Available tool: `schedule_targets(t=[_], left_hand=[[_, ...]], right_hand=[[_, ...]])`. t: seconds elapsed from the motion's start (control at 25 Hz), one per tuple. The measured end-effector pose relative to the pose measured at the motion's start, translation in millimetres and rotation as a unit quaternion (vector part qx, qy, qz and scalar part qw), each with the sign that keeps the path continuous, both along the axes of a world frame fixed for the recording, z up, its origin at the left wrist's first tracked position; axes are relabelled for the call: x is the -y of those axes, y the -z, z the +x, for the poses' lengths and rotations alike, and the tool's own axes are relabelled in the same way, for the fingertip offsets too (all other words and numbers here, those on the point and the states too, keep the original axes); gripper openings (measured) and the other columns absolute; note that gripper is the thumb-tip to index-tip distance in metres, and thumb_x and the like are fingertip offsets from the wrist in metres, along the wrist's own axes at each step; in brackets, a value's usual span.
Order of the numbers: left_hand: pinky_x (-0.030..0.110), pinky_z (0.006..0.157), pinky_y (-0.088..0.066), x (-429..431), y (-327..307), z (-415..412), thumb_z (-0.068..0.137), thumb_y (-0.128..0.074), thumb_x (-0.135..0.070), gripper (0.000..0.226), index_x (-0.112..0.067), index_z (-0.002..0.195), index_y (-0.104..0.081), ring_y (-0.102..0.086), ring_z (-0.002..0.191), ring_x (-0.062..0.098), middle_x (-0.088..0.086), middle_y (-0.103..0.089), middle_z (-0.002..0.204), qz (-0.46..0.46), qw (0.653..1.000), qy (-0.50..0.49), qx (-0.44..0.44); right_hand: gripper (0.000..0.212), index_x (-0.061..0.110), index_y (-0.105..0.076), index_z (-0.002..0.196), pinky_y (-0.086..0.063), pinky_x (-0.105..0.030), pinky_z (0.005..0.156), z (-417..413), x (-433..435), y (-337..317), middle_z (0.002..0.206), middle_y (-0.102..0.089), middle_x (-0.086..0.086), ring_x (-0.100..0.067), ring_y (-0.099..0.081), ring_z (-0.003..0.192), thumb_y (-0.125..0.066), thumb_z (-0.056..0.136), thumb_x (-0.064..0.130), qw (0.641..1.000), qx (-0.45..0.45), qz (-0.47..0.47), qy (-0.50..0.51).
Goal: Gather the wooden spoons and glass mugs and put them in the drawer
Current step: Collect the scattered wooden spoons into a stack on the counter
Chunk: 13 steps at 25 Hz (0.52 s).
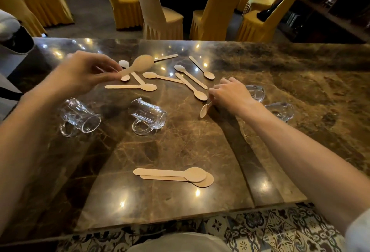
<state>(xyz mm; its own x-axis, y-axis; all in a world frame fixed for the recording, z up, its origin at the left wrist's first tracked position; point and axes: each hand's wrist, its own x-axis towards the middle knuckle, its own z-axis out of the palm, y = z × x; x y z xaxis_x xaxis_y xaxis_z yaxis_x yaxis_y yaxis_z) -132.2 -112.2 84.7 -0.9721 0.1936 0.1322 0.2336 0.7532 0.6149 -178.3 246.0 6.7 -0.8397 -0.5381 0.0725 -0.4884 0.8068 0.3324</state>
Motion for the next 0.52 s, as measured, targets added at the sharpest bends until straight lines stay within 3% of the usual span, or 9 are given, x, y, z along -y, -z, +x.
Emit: schedule_targets(t=[0.08, 0.2, 0.28, 0.36, 0.52], left_hand=[[0.022, 0.067, -0.054, -14, -12, 29, 0.066, -0.067, -0.046, 0.029, -0.039, 0.094, -0.069, -0.066, 0.08, 0.003, -0.013, -0.071, 0.087, 0.05, 0.998, 0.031, 0.016], [0.013, 0.065, -0.053, -37, -8, 64, 0.063, -0.068, -0.042, 0.029, -0.034, 0.09, -0.072, -0.067, 0.077, 0.004, -0.015, -0.072, 0.087, 0.095, 0.989, 0.086, 0.068], [0.017, 0.066, -0.054, -50, 4, 81, 0.061, -0.069, -0.04, 0.03, -0.028, 0.089, -0.073, -0.068, 0.076, 0.01, -0.009, -0.073, 0.084, 0.116, 0.982, 0.101, 0.107], [0.024, 0.069, -0.054, -57, 16, 94, 0.061, -0.069, -0.041, 0.031, -0.026, 0.088, -0.074, -0.068, 0.075, 0.013, -0.007, -0.073, 0.081, 0.117, 0.978, 0.108, 0.132], [0.014, 0.067, -0.049, -65, 41, 108, 0.068, -0.069, -0.038, 0.021, -0.03, 0.087, -0.074, -0.066, 0.076, 0.006, -0.011, -0.072, 0.079, 0.077, 0.978, 0.13, 0.142]], right_hand=[[0.017, 0.025, -0.065, 0.095, -0.038, -0.036, 0.088, 8, -1, -6, 0.1, -0.071, 0.004, -0.022, -0.059, 0.098, -0.071, 0.079, 0.025, 0.999, -0.001, -0.039, -0.019], [0.014, 0.023, -0.067, 0.09, -0.035, -0.038, 0.089, 25, -1, -22, 0.094, -0.072, 0.002, -0.023, -0.059, 0.094, -0.072, 0.077, 0.023, 0.991, -0.023, -0.133, -0.023], [0.013, 0.023, -0.068, 0.091, -0.036, -0.037, 0.087, 39, 2, -35, 0.092, -0.072, 0.002, -0.023, -0.06, 0.092, -0.071, 0.078, 0.024, 0.98, -0.027, -0.196, -0.013], [0.013, 0.023, -0.069, 0.092, -0.038, -0.036, 0.086, 55, 7, -46, 0.091, -0.072, 0.002, -0.021, -0.061, 0.089, -0.072, 0.079, 0.025, 0.968, -0.008, -0.249, -0.003], [0.012, 0.023, -0.07, 0.091, -0.047, -0.031, 0.073, 95, 18, -57, 0.085, -0.071, 0.004, -0.012, -0.06, 0.076, -0.071, 0.079, 0.025, 0.941, 0.049, -0.334, -0.01]])
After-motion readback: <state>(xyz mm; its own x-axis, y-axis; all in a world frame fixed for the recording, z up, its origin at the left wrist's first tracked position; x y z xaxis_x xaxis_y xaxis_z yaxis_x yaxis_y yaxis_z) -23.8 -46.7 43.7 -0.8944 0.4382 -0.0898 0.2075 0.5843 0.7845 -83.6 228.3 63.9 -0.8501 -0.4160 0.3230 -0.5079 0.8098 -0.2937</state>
